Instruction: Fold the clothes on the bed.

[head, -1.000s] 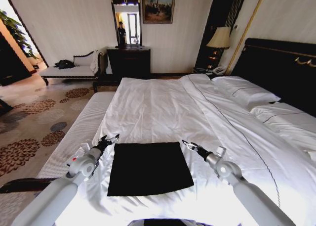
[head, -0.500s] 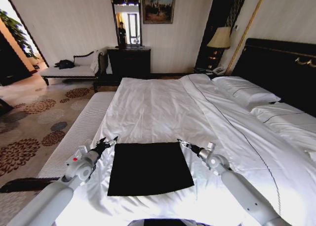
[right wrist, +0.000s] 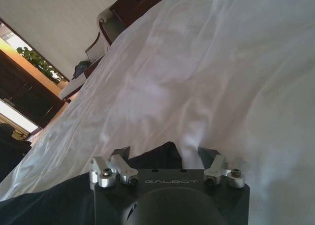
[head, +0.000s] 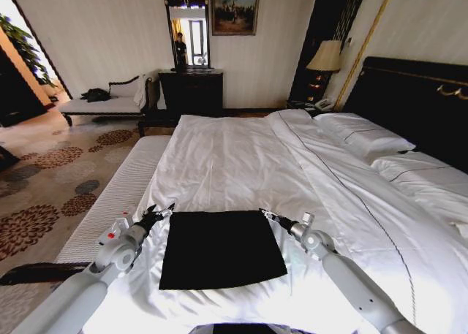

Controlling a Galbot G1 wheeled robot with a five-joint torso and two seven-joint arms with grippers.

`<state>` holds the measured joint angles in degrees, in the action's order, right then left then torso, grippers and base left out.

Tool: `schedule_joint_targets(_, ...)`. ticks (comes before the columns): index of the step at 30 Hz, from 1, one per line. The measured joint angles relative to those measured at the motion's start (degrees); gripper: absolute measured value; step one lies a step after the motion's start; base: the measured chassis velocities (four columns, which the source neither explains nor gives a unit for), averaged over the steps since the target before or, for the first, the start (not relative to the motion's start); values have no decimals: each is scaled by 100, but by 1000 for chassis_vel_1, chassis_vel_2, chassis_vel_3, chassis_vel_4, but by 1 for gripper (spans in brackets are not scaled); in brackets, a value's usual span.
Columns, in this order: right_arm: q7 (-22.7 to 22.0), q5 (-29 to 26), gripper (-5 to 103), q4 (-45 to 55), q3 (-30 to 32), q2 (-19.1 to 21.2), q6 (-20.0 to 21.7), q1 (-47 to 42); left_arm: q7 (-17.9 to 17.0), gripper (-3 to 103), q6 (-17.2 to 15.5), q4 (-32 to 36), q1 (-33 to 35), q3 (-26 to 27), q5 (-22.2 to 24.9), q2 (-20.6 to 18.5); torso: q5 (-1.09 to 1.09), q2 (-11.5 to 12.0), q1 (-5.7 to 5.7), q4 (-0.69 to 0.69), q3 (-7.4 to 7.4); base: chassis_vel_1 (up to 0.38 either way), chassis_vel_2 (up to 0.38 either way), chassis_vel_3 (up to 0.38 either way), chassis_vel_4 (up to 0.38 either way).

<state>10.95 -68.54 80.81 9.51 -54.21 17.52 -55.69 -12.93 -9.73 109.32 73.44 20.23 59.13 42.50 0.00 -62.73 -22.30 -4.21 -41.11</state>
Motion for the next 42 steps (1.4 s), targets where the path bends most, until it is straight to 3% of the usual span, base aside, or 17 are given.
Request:
schedule_joint_targets(1, 0, 0, 81, 0, 0, 0, 0, 0, 0, 94, 0, 0, 0, 0, 0, 0, 0, 0, 0, 0, 0, 0, 0, 0, 0)
schedule_joint_targets(5, 0, 49, 59, -13, -24, -3, 2, -9, -46, 96, 47, 60, 117, 87, -96, 15, 0, 0, 0, 0, 0, 0, 0, 0, 0)
schedule_joint_targets(7, -2, 49, 59, -7, -22, 2, 2, -19, -49, 96, 50, 75, 140, 107, -98, 16, 0, 0, 0, 1, 0, 0, 0, 0, 0)
schedule_joint_targets(8, -6, 50, 48, 23, -5, 28, 2, -58, -51, 96, 54, 99, 202, 158, -98, 26, 1, 0, 0, 1, 0, 0, 0, 0, 0)
schedule_joint_targets(12, -17, 56, 43, 80, 17, 61, 1, -124, -51, 96, 55, 92, 241, 194, -98, 75, 0, 0, 0, 0, 0, 0, 0, 0, 0)
schedule_joint_targets(13, -25, 64, 32, 111, 20, 72, -1, -154, -54, 96, 55, 67, 243, 196, -98, 110, 1, 0, 0, 0, 0, 0, 0, 0, 0)
schedule_joint_targets(14, -27, 68, 32, 135, 23, 78, -2, -175, -65, 96, 55, 48, 243, 197, -97, 135, 0, 0, 0, 0, 0, 0, 0, 0, 0)
schedule_joint_targets(16, -32, 83, 21, 207, 37, 84, -6, -243, -78, 96, 55, -33, 240, 196, -102, 231, 0, 0, 0, 0, 0, 0, 0, 0, 0)
schedule_joint_targets(18, -34, 84, 21, 215, 40, 85, -7, -253, -79, 98, 55, -54, 237, 195, -108, 250, 0, 0, 0, 0, 0, 0, 0, 0, 0)
schedule_joint_targets(19, -39, 86, 10, 219, 46, 84, -10, -263, -78, 95, 55, -118, 228, 184, -117, 306, 0, 0, 0, 0, 0, 0, 0, 0, 0)
schedule_joint_targets(21, -51, 85, 5, 218, 51, 83, -14, -261, -74, 84, 54, -186, 201, 179, -113, 370, 0, 0, 0, 0, 0, 0, 0, 0, 0)
schedule_joint_targets(22, -60, 77, 2, 218, 55, 83, -14, -257, -72, 84, 52, -211, 179, 175, -100, 389, 0, 0, 0, 0, 0, 0, 0, 0, 0)
schedule_joint_targets(25, -81, 52, 1, 235, 74, 86, -14, -240, -67, 78, 42, -274, 99, 148, -40, 430, 0, 0, 0, 0, 0, 0, 0, 0, 0)
schedule_joint_targets(36, -130, -12, 1, 284, 210, 135, -14, -278, -71, 73, -120, -758, -302, -97, 203, 687, 0, 0, 0, 0, 0, 0, 0, 0, 0)
schedule_joint_targets(42, -141, -14, 1, 317, 273, 174, -14, -318, -145, 59, -225, -981, -501, -260, 264, 799, 1, 0, 0, 0, 0, 0, 0, 0, 0)
